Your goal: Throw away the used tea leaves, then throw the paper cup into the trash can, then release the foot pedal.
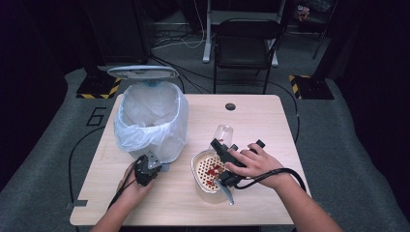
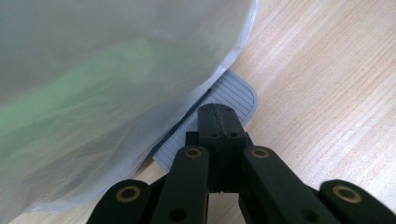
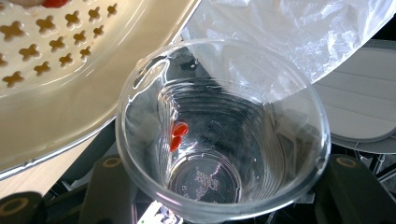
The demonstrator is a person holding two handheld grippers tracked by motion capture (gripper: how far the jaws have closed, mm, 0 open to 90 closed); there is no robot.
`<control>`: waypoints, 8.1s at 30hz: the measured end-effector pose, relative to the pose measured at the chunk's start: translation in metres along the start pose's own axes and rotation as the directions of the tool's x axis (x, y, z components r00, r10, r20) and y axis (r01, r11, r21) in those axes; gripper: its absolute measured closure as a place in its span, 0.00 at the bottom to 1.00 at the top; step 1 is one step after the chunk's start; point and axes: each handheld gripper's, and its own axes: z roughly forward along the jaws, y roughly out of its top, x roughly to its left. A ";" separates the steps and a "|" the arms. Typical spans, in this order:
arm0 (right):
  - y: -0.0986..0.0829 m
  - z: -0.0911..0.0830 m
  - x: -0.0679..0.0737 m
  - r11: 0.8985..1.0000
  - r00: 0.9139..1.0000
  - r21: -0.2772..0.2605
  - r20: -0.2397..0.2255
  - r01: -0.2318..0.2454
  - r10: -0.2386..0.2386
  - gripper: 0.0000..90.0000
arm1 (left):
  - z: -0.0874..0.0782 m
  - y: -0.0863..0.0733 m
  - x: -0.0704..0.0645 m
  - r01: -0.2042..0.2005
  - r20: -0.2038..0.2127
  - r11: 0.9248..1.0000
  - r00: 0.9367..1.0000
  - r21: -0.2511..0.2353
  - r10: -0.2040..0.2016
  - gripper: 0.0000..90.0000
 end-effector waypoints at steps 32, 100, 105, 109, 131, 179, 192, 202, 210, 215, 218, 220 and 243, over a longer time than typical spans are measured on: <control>-0.003 -0.005 -0.016 0.995 0.995 -0.037 -0.040 -0.088 0.087 0.47 | 0.001 0.000 -0.001 0.011 -0.005 1.000 1.000 -0.010 -0.012 1.00; -0.119 0.072 -0.152 0.190 -0.111 0.320 -0.726 -0.928 0.678 0.47 | -0.002 0.000 0.002 0.011 0.011 1.000 1.000 0.014 -0.011 1.00; -0.127 0.076 -0.169 0.111 -0.169 0.335 -0.702 -0.936 0.692 0.48 | -0.002 0.001 0.002 0.010 0.009 1.000 1.000 0.015 -0.010 1.00; -0.130 0.078 -0.184 0.039 -0.213 0.329 -0.693 -0.943 0.688 0.47 | -0.002 0.000 0.002 0.010 0.009 1.000 1.000 0.014 -0.010 1.00; -0.091 0.124 -0.226 -0.177 -0.384 0.389 -0.559 -0.904 0.735 0.45 | -0.001 0.000 0.003 0.012 0.016 1.000 1.000 0.008 -0.012 1.00; -0.105 0.072 -0.125 -0.350 -0.471 0.393 -0.271 -0.850 0.840 0.18 | -0.011 -0.002 0.009 0.136 0.070 0.989 0.989 -0.052 -0.133 0.88; -0.127 0.028 -0.080 -0.389 -0.492 0.408 -0.185 -0.826 0.851 0.20 | -0.032 -0.002 0.011 0.239 0.190 0.969 0.956 -0.065 -0.223 0.58; -0.138 -0.003 -0.043 -0.411 -0.512 0.428 -0.151 -0.805 0.845 0.23 | -0.055 -0.018 0.023 0.285 0.227 0.956 0.937 -0.066 -0.264 0.50; -0.135 -0.025 -0.015 -0.431 -0.514 0.428 -0.097 -0.794 0.852 0.24 | -0.064 -0.041 0.040 0.313 0.181 0.949 0.937 -0.044 -0.301 0.48; -0.131 -0.034 0.005 -0.444 -0.519 0.438 -0.063 -0.782 0.852 0.24 | -0.064 -0.052 0.049 0.331 0.130 0.941 0.938 -0.067 -0.320 0.45; -0.128 -0.036 0.019 -0.465 -0.535 0.449 -0.035 -0.763 0.844 0.24 | -0.061 -0.058 0.052 0.349 0.114 0.934 0.934 -0.081 -0.339 0.44; -0.126 -0.037 0.027 -0.468 -0.535 0.462 -0.017 -0.753 0.845 0.24 | -0.059 -0.062 0.055 0.337 0.101 0.939 0.939 -0.072 -0.330 0.43; -0.070 -0.046 0.135 -0.562 -0.573 0.448 0.126 -0.695 0.810 0.24 | -0.036 -0.089 0.069 0.397 0.042 0.916 0.918 -0.064 -0.395 0.36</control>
